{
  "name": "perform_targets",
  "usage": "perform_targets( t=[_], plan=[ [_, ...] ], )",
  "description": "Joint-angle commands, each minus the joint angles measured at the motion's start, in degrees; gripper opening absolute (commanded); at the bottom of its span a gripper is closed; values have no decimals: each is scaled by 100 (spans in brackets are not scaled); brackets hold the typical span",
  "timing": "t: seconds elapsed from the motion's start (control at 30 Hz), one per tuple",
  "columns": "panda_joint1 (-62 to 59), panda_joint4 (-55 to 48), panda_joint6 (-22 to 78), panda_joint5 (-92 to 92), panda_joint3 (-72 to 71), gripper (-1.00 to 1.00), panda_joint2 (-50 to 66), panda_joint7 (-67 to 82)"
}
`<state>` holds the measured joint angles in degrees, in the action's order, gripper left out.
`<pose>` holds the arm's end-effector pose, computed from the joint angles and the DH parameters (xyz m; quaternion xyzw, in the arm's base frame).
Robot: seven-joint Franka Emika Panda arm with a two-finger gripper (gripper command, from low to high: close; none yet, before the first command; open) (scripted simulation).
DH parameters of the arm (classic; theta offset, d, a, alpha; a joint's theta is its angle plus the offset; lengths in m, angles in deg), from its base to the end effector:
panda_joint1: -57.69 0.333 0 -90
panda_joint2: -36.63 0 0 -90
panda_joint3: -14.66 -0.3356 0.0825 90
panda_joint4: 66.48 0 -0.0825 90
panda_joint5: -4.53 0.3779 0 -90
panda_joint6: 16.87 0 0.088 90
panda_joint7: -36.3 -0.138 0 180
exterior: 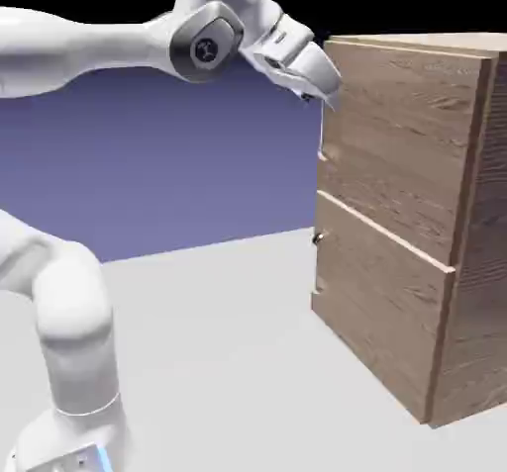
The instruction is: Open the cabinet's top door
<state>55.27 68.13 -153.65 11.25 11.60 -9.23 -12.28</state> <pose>0.3544 0.0154 0.6893 -0.8250 0.3912 -0.3558 0.1996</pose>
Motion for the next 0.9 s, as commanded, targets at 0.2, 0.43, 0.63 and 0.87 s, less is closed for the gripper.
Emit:
perform_targets(
  t=[0.2,0.43,0.63,0.87],
  plan=[
    [-629,-101,-461,1745,-794,100,-225,-929],
    [-1258,-202,-921,3489,-1588,100,-450,-1857],
    [-1797,-289,-1316,4985,-2268,100,-642,-2653],
    [-2426,-390,-1777,6729,-3062,100,-867,-3581]
  ],
)
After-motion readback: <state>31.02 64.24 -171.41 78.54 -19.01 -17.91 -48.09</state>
